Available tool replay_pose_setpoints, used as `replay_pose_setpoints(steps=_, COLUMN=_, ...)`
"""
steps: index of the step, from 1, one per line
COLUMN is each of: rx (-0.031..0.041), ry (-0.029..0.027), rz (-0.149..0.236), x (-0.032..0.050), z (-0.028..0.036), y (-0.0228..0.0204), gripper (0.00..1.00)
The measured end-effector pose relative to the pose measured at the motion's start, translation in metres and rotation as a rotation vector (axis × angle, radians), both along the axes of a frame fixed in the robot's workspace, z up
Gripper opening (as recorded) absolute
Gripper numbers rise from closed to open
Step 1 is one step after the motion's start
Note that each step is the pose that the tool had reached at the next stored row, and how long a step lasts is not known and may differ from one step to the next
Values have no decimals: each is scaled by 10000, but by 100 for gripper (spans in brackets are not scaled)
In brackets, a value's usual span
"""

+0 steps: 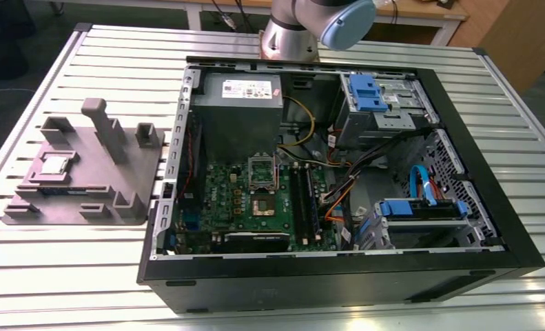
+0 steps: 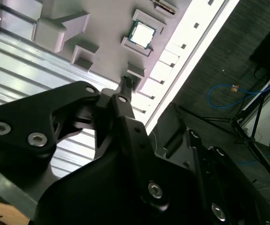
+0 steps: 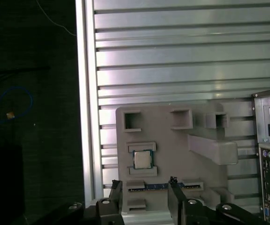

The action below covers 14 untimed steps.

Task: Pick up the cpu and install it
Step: 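Pick up the cpu and move it towards the insertion slot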

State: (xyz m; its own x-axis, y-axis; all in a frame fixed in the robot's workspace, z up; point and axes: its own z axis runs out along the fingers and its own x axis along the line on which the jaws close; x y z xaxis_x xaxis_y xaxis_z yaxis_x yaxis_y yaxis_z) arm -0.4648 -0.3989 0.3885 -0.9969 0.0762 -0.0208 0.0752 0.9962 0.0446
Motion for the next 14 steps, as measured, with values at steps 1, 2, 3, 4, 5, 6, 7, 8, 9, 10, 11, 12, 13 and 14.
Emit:
replay_pose_setpoints(steps=1, rx=0, ry=0, rz=0, x=-1, z=0, y=0, gripper=53)
replay_pose_setpoints(steps=2, rx=0, ry=0, rz=0, x=-1, z=0, y=0, gripper=53)
replay_pose_setpoints(steps=3, rx=1, ry=-1, rz=0, x=-1, z=0, y=0, gripper=53)
replay_pose_setpoints(steps=4, rx=0, ry=-1, rz=0, x=-1, z=0, y=0, gripper=59)
replay_pose_setpoints(steps=5, rx=0, ry=1, rz=4, x=-2, z=0, y=0, gripper=59)
replay_pose_setpoints(steps=6, rx=1, ry=7, rz=34, x=-2, z=-2, y=0, gripper=59)
replay_pose_setpoints(steps=7, rx=0, ry=23, rz=115, x=-3, z=-5, y=1, gripper=59)
replay_pose_setpoints(steps=8, rx=1, ry=38, rz=232, x=-3, z=-8, y=1, gripper=59)
replay_pose_setpoints(steps=9, rx=1, ry=57, rz=356, x=-3, z=-12, y=1, gripper=59)
replay_pose_setpoints(steps=10, rx=0, ry=71, rz=459, x=-5, z=-19, y=0, gripper=59)
replay_pose_setpoints(steps=11, rx=-5, ry=77, rz=519, x=-5, z=-26, y=0, gripper=59)
replay_pose_setpoints(steps=12, rx=-11, ry=84, rz=558, x=-5, z=-36, y=0, gripper=59)
replay_pose_setpoints(steps=13, rx=-10, ry=84, rz=562, x=-6, z=-49, y=0, gripper=59)
replay_pose_setpoints(steps=14, rx=-11, ry=85, rz=558, x=-6, z=-62, y=0, gripper=59)
